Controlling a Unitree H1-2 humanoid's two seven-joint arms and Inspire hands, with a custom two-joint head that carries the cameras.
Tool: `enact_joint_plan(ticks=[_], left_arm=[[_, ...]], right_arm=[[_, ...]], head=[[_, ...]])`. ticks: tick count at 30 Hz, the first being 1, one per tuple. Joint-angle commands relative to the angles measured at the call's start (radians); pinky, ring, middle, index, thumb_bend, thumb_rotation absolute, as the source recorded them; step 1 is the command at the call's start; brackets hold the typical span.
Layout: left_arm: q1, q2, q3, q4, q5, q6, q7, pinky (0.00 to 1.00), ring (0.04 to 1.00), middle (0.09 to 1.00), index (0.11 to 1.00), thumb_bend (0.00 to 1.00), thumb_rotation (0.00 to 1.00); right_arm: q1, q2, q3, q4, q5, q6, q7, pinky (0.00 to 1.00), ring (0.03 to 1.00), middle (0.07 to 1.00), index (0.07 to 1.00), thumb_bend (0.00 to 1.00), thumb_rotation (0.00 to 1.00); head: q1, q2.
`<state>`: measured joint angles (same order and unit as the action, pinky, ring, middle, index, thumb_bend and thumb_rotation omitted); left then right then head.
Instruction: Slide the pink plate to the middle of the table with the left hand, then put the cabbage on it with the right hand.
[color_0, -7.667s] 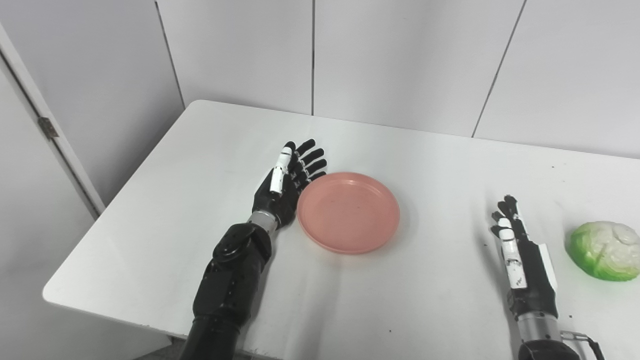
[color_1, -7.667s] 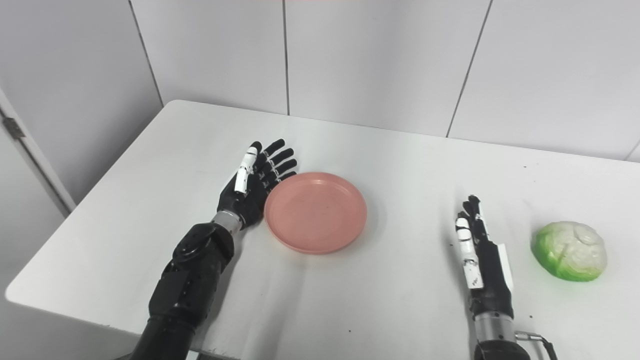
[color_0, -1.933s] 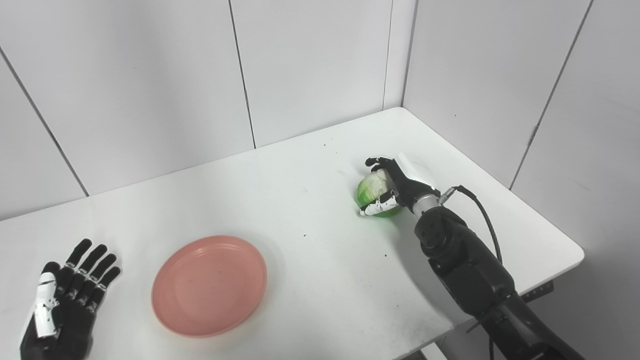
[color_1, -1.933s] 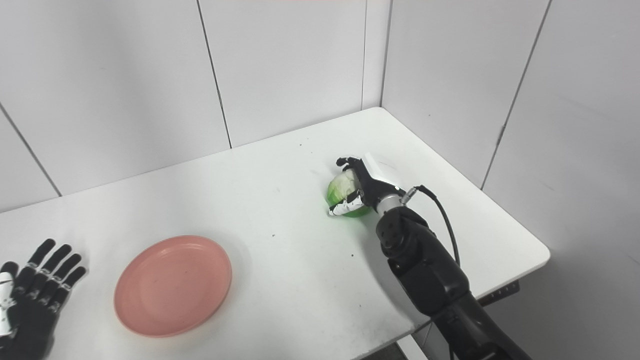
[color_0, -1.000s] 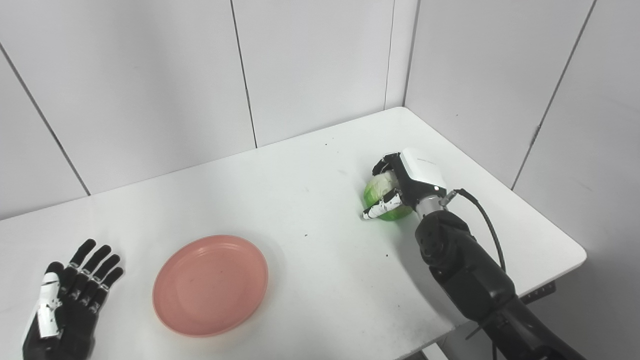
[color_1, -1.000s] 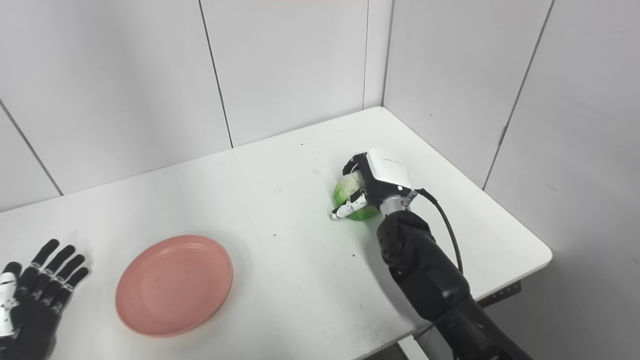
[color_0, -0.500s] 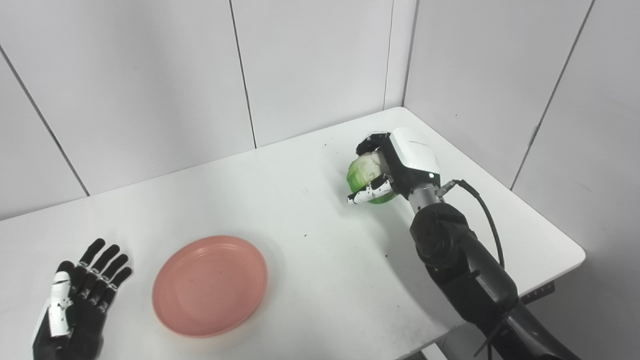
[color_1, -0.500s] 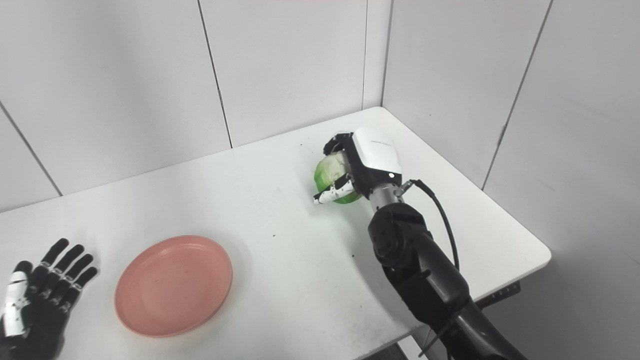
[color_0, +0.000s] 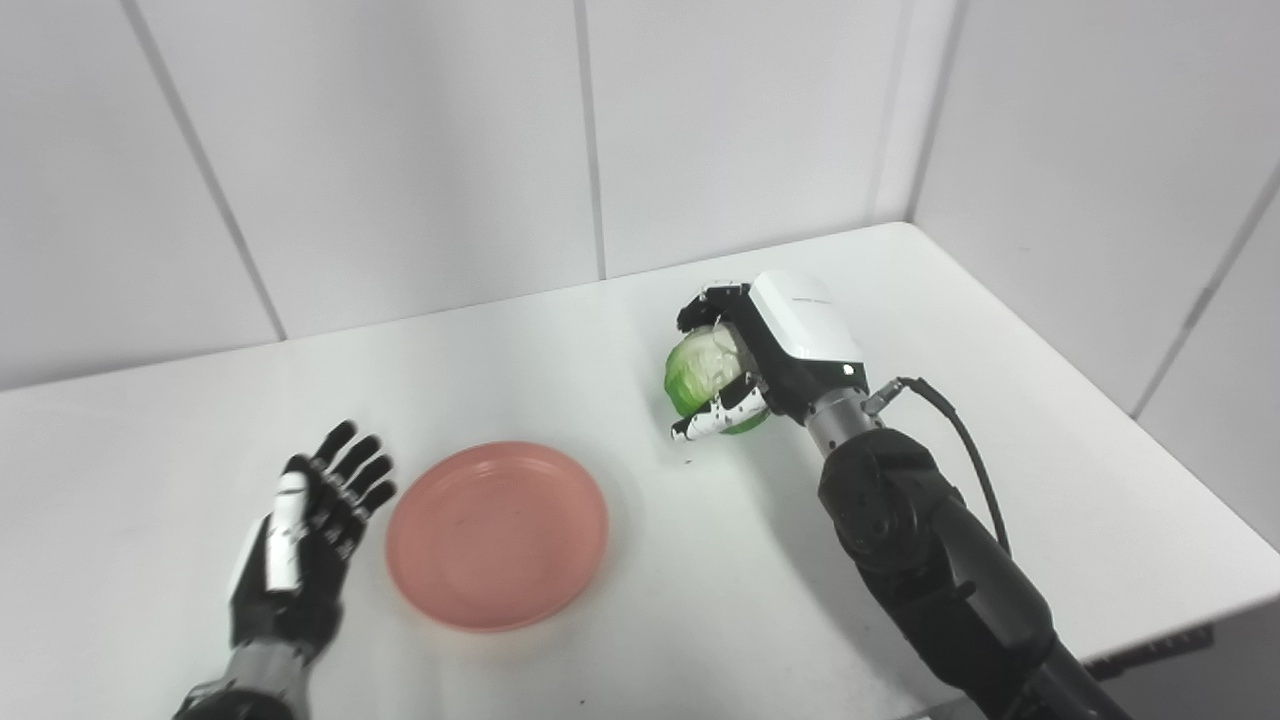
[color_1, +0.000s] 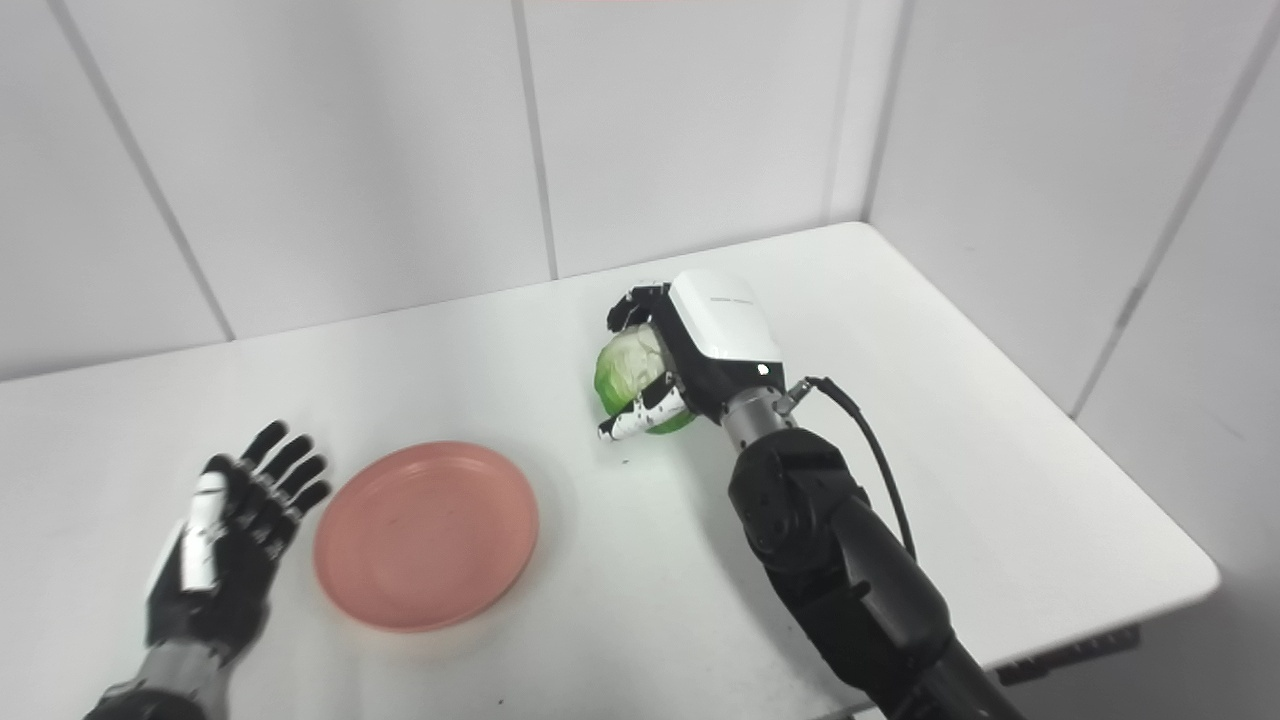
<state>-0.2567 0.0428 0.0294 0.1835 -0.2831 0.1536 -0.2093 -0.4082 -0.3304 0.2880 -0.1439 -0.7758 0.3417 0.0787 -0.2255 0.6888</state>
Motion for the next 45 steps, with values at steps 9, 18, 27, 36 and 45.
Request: enact_joint_plan(ticks=[9, 18, 27, 36, 45], left_arm=[[0.03, -0.068, -0.043, -0.007, 0.084, 0.059, 0.081, 0.87, 0.862, 0.867, 0.863, 0.41, 1.0], [0.021, -0.109, -0.063, -0.002, 0.132, 0.058, 0.119, 0.85, 0.849, 0.855, 0.844, 0.42, 1.0], [0.017, -0.131, -0.075, -0.008, 0.153, 0.054, 0.137, 0.84, 0.847, 0.853, 0.845, 0.42, 1.0], [0.017, -0.153, -0.069, -0.022, 0.167, 0.047, 0.164, 0.84, 0.859, 0.863, 0.849, 0.41, 1.0], [0.017, -0.149, -0.069, -0.038, 0.17, 0.054, 0.161, 0.84, 0.862, 0.867, 0.848, 0.41, 1.0]], right_arm=[[-0.105, 0.081, 0.088, 0.074, -0.008, -0.144, -0.007, 0.37, 0.373, 0.504, 0.54, 0.51, 0.0], [-0.145, 0.147, 0.146, 0.153, -0.012, -0.2, 0.001, 0.36, 0.376, 0.506, 0.542, 0.51, 0.0], [-0.171, 0.191, 0.178, 0.206, -0.012, -0.22, 0.019, 0.34, 0.37, 0.499, 0.544, 0.51, 0.0], [-0.183, 0.222, 0.212, 0.268, -0.023, -0.222, 0.02, 0.3, 0.353, 0.48, 0.557, 0.51, 0.0], [-0.156, 0.199, 0.224, 0.274, -0.029, -0.23, 0.028, 0.29, 0.345, 0.472, 0.555, 0.51, 0.0]], head=[[0.121, 0.009], [0.203, 0.024], [0.238, 0.042], [0.238, 0.053], [0.224, 0.078]])
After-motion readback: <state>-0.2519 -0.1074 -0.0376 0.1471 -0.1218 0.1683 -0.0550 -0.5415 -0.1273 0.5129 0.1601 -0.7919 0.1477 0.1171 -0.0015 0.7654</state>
